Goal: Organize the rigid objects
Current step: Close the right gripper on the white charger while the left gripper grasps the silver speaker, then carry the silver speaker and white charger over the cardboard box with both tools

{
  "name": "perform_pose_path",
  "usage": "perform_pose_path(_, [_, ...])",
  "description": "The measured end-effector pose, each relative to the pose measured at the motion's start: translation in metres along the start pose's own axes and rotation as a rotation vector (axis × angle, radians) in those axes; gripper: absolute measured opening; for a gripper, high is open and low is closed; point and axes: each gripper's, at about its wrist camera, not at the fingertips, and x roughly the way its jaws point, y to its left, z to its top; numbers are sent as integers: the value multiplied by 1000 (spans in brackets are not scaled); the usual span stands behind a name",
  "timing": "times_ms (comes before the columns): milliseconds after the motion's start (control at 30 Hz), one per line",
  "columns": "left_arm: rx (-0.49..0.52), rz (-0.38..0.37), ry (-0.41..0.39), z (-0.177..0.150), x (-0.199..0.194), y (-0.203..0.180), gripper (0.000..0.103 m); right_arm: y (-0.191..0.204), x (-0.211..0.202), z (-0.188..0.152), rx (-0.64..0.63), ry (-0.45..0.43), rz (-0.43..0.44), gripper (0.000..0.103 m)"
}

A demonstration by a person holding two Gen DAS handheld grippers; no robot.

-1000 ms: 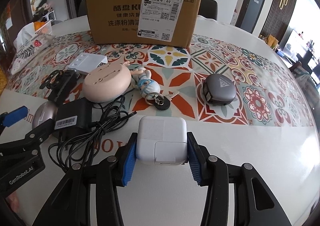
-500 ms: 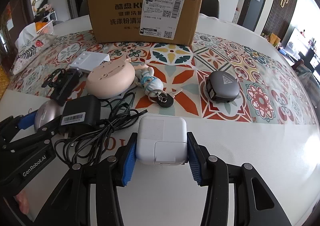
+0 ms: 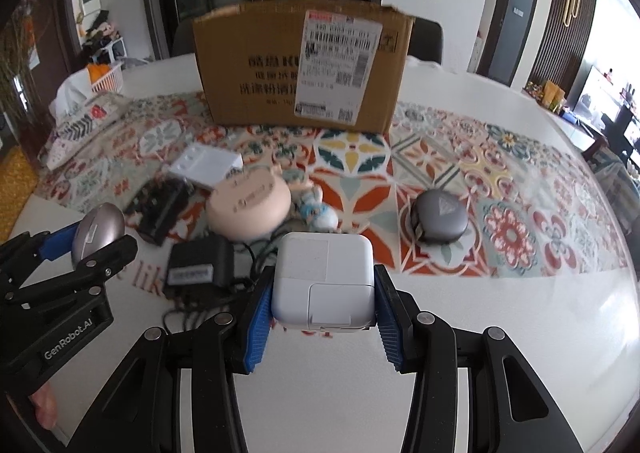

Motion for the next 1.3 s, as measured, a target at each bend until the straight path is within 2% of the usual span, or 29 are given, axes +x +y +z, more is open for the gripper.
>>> perform_pose_path(500, [3, 17, -120, 56, -60, -5, 54, -13, -56, 52, 16, -131, 23, 47])
perform_pose_path(700, [6, 29, -163, 79, -76, -5, 54, -19, -63, 74, 26, -142, 32, 47])
perform_pose_path(1300, [43, -17, -239, 145, -73, -8, 54, -23, -75, 145, -8, -259, 37, 47])
